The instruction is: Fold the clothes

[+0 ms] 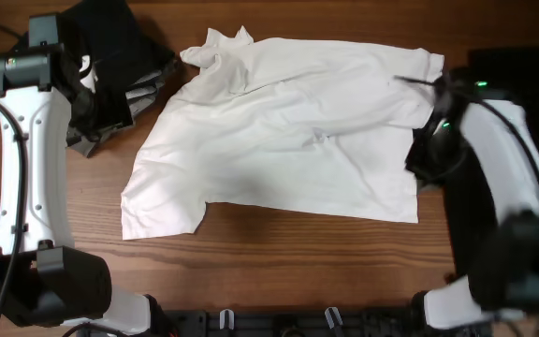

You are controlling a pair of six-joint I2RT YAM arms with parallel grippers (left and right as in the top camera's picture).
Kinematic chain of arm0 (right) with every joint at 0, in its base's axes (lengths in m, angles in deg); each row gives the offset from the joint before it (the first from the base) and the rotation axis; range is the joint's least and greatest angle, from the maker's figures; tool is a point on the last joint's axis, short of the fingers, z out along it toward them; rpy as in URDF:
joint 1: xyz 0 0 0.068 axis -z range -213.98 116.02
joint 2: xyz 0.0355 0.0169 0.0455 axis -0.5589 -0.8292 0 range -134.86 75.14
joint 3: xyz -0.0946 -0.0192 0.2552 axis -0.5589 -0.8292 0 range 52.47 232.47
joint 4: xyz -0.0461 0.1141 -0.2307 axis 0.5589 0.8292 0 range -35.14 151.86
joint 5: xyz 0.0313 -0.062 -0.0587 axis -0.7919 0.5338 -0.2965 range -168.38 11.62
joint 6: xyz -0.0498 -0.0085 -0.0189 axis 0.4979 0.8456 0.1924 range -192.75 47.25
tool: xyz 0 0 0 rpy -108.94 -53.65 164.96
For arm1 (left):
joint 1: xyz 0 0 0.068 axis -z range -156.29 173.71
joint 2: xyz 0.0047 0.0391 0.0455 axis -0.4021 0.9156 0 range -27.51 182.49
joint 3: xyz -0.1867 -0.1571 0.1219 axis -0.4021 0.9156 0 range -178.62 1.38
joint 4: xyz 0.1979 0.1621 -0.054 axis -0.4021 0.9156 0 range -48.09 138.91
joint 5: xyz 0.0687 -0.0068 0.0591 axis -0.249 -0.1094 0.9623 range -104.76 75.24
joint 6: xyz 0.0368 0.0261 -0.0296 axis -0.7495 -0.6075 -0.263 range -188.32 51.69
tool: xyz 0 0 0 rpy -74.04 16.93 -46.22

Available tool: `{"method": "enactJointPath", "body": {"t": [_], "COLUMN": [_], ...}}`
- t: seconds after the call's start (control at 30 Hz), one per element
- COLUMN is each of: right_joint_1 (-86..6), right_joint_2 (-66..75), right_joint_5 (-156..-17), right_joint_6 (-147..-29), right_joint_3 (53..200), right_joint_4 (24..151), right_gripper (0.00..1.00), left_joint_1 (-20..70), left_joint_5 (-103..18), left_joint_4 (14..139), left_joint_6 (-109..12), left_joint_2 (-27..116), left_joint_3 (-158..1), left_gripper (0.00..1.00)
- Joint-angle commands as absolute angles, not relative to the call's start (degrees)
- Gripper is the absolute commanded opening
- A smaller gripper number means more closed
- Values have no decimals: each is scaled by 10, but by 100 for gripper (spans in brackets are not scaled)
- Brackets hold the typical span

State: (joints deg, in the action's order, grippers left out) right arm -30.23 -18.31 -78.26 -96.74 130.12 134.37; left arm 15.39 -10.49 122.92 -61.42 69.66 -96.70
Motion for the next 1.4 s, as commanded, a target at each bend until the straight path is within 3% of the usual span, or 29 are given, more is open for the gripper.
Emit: {"method": "enactJointPath", "body": {"t": [0.0,0.03,0.07,0.13,0.37,0.53,0.63,0.7,0.73,0.77,0.8,0.87,1.13,1.37], "right_joint_1": [-301,-301,-301,-301,-301,-301,-301,-301,-301,-301,-301,-301,-301,-301], "right_joint_2": [-95,-83,-79,-86,-139,-167,-175,-181,-182,-182,-181,-177,-97,-79], "right_joint_5": [-743,-733,-737,-779,-836,-859,-859,-859,-858,-851,-838,-835,-775,-750], "right_joint_6": [-979,-991,-999,-999,-1035,-1087,-1135,-1144,-1147,-1147,-1130,-1088,-1028,-1028], "right_joint_3": [1319,1319,1318,1285,1089,991,955,931,923,922,928,951,1149,1165], "right_joint_4": [1373,1386,1390,1349,1197,1080,1020,965,943,929,915,934,1263,1319], "right_gripper": [4,4,16,54,71,73,80,78,69,57,29,8,4,4], "left_joint_1": [137,133,129,125,125,125,125,125,125,125,122,117,78,78], "left_joint_5": [-103,-106,-112,-131,-143,-142,-158,-173,-173,-173,-173,-173,-242,-324], "left_joint_4": [1248,1250,1249,1244,1248,1274,1281,1285,1285,1282,1276,1261,1143,977], "left_joint_6": [-584,-584,-584,-584,-585,-584,-584,-584,-585,-584,-584,-584,-541,-541], "left_joint_2": [689,689,689,689,689,673,666,666,666,666,666,666,667,667], "left_joint_3": [-969,-966,-961,-940,-896,-896,-896,-891,-887,-881,-870,-852,-720,-540], "left_gripper": [81,81,81,81,80,76,76,74,74,74,74,74,77,81]}}
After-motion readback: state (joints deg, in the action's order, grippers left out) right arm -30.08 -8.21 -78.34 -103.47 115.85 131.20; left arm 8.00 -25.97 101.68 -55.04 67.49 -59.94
